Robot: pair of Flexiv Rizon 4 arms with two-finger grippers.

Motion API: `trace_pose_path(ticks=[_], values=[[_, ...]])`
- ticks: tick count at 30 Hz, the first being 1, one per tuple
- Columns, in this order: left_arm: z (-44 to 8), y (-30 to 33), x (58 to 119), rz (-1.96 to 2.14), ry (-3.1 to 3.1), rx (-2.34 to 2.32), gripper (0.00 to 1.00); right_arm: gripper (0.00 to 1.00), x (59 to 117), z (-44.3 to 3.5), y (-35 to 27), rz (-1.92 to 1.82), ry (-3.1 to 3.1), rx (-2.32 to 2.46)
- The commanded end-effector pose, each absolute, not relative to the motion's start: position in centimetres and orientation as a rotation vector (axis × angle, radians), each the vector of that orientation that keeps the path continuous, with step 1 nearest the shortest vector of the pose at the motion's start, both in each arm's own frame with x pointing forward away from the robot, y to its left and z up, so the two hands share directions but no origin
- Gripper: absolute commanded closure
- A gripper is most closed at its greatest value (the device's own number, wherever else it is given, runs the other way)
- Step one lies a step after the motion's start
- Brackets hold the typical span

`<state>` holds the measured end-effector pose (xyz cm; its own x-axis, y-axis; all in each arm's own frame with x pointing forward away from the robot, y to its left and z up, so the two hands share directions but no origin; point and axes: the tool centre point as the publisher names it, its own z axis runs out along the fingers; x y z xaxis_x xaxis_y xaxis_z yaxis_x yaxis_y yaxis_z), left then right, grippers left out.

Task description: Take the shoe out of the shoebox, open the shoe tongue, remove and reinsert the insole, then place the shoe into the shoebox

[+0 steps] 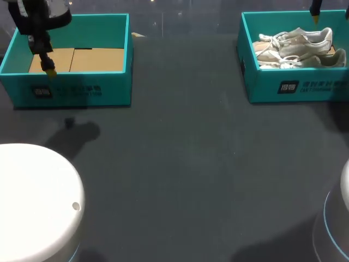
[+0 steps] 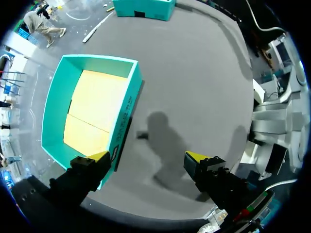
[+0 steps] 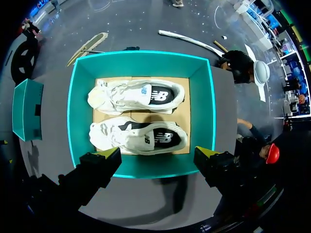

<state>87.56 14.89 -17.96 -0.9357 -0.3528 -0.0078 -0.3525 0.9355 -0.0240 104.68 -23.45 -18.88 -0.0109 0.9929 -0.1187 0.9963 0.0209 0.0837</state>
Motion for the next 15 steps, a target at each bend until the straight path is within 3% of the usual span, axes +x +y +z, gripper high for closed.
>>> trace_pose_path(ticks=[1,11,15], values=[[-17.6,15.5,87.9,0.073,2.802,-1.335,0.0,0.0,103.7,-18.4,-23.2,-0.035,2.133,2.098],[-17.6,15.5,87.9,0.073,2.802,-1.335,0.0,0.0,101.8,-17.6,-21.7,-0.051,2.155,2.067],[-17.6,16.4,88.6,0.154,2.689,-1.596,0.0,0.0,101.5,-17.8,-21.3,-0.05,2.16,2.094]])
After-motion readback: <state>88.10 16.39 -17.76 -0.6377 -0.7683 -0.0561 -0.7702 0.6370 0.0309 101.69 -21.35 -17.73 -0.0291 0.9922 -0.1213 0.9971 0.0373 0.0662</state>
